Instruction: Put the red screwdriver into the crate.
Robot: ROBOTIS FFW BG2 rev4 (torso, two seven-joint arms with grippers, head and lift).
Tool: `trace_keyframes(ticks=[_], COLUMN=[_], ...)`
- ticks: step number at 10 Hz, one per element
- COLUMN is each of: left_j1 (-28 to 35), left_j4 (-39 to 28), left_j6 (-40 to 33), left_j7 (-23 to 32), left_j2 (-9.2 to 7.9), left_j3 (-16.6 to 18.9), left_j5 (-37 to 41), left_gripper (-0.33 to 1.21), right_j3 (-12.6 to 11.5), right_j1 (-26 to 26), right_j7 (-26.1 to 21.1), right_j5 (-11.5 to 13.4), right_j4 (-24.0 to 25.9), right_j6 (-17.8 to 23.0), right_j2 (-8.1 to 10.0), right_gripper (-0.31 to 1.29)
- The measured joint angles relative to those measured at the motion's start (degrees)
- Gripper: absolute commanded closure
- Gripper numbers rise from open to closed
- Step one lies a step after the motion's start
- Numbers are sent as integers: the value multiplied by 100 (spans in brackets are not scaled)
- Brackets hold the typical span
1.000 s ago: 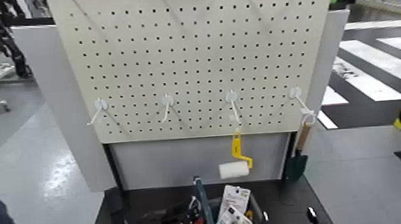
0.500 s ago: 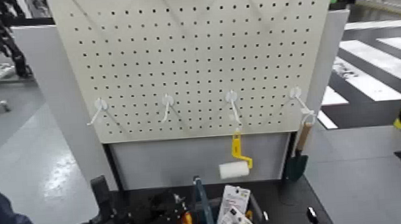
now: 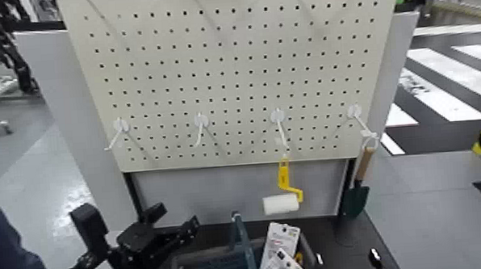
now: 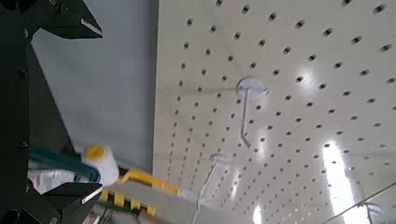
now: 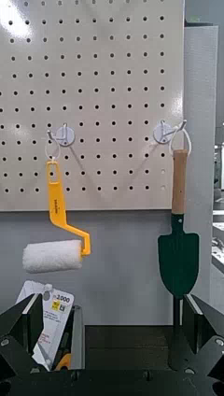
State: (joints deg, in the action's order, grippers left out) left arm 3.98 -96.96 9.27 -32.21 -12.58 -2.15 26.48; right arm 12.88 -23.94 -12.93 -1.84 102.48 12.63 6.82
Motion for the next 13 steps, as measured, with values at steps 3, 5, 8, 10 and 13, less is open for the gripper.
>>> trace_keyframes(ticks=[3,5,8,10,13], left_j1=[673,953,1264,1431,1578], left_j4=[-339,-354,-300,-290,-296], left_j6=[-1199,-1697,-1976,-2013,-2007], left_j7=[1412,1937,2619,2941,2986], left_j2=[374,568,750,690,644], left_j3=[234,241,70,-130,-222], left_j5=[-815,-1224,-1583,-1786,-2012], left_gripper=[13,13,13,13,13], right_j3=[-19,-26,-39,-44,-49], right_j1=[0,-3,-16,-30,-44], right_j7=[1,13,19,19,18], right_j5=[-17,-26,-1,-25,-73], right_j4=[-26,-37,-28,-43,-48], right_j6=[37,64,103,167,177], right_j2=[2,2,4,-2,-6], right_gripper=[17,17,17,17,17])
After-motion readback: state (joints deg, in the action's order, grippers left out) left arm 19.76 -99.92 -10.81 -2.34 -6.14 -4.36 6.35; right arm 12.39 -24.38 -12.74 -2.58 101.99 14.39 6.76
